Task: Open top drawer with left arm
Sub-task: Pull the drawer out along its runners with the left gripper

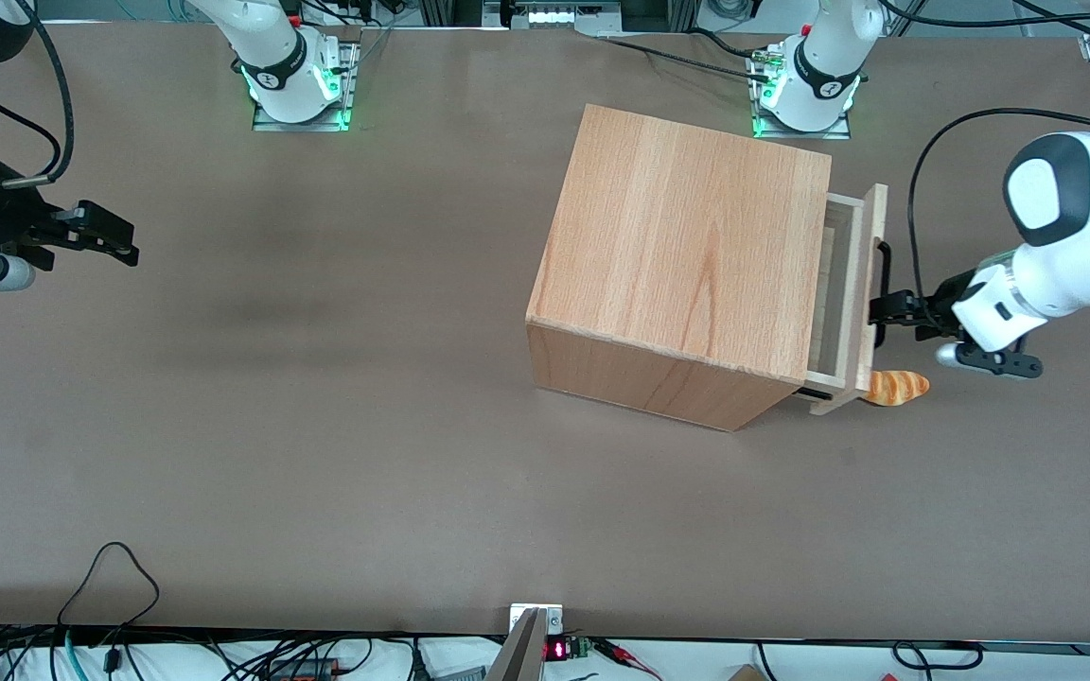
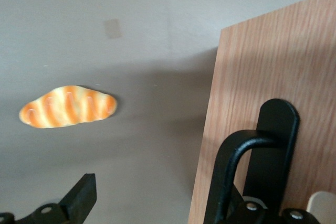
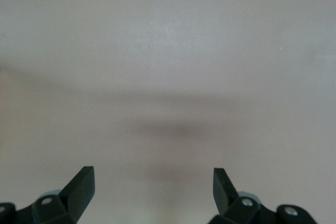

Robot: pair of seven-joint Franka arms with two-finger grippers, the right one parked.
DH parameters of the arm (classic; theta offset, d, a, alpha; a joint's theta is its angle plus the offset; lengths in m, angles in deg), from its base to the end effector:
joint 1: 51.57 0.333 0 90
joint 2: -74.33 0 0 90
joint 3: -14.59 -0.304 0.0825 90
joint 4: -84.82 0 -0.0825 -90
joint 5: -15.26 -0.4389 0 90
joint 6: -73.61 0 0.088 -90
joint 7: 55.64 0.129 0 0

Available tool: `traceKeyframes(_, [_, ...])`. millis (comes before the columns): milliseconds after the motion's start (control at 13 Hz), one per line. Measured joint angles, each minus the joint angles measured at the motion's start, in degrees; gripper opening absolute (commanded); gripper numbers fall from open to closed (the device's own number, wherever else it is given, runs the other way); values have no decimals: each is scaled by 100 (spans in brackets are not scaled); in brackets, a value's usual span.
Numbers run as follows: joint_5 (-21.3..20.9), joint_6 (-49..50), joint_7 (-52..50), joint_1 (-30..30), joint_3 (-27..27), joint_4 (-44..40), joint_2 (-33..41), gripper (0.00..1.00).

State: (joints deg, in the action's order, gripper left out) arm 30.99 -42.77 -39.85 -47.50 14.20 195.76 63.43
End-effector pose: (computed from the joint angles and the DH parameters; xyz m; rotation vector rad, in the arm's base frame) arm 0.6314 0.0284 0.3201 2.8878 -0.0917 -0.0743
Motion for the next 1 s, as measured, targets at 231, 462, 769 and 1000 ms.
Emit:
traceKeyframes(231, [-47,-88,196,98,-142,-45,-31,100])
traceKeyframes(462, [-59,-141,376,166,-277,-123,-91,100])
traceKeyframes(769, [-60,-214,693,225,-518,-268,-203,100])
traceKeyframes(1000, [-60,-255,832,257,-622,-340,-257,100])
